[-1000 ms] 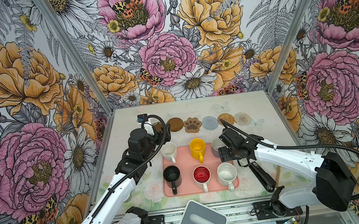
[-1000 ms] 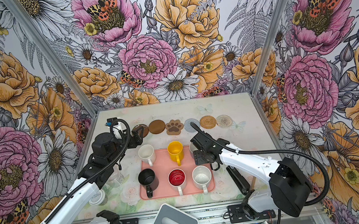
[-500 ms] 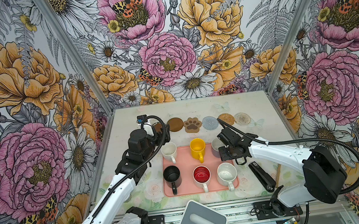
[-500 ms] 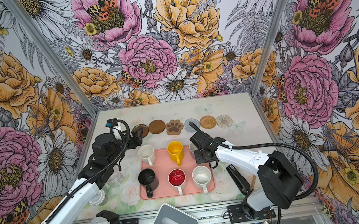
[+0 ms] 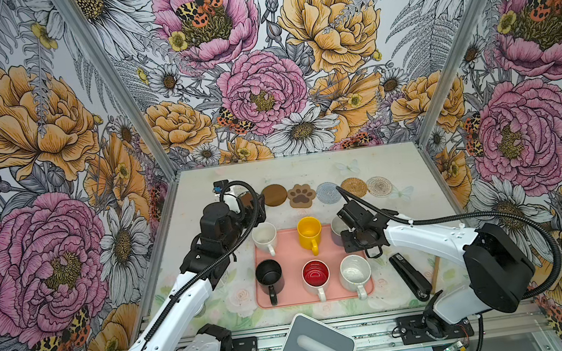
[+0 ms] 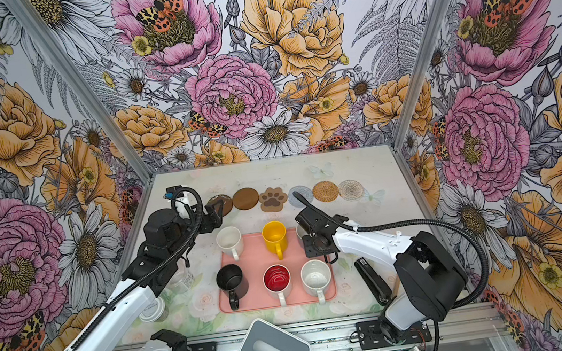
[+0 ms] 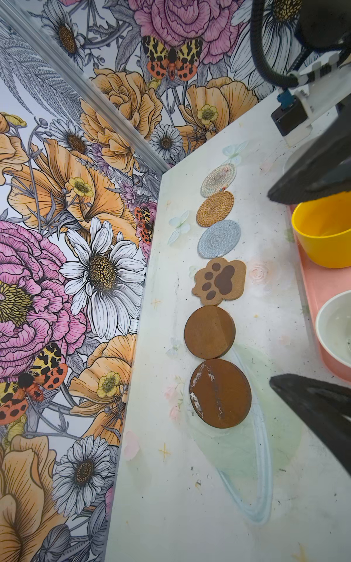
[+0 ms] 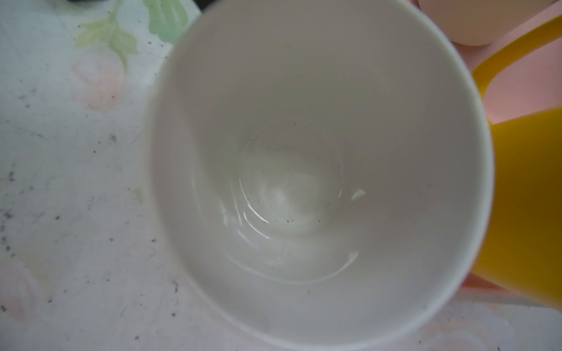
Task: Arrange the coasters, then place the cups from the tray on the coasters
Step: 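Close the right gripper on the lavender mug rim and lift it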
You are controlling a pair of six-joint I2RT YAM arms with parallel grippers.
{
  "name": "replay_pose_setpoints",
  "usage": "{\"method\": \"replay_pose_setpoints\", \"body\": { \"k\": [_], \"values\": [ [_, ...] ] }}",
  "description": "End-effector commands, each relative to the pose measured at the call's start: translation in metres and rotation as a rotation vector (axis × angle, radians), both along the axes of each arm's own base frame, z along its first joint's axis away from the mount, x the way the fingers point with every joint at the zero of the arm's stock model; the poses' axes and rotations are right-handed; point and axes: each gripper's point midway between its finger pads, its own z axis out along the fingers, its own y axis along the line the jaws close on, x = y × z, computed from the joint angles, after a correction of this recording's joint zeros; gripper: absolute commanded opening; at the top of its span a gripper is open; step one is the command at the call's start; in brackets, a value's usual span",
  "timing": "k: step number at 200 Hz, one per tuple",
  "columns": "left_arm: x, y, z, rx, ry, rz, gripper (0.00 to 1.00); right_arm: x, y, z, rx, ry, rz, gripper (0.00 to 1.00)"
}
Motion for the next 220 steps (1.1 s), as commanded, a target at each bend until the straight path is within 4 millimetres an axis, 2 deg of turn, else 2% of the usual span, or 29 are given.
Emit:
{"method": "replay_pose_setpoints", "body": {
  "k": [1,56,87,134,182,220],
  "values": [
    [0.002,0.0,-0.001,-0.007,0.0,-0.004,0.89,0.011,0.007,0.003,0.027,-0.023,-0.017,0.4],
    [0.002,0.004,0.0,-0.007,-0.003,0.006,0.89,0.012,0.013,-0.004,0.032,0.004,-0.012,0.22],
    [0.002,0.006,-0.001,-0.008,-0.002,0.012,0.89,0.013,0.013,-0.002,0.035,-0.001,-0.014,0.0],
    [0.002,0.007,0.0,-0.008,-0.003,0.015,0.89,0.015,0.016,0.008,0.052,-0.024,-0.008,0.0],
    [0.001,0.01,0.0,-0.01,-0.004,0.02,0.89,0.017,0.024,0.029,0.092,-0.071,0.017,0.0],
    [0.001,0.012,0.0,-0.013,-0.003,0.026,0.89,0.018,0.021,0.036,0.072,-0.079,0.016,0.0]
  ]
}}
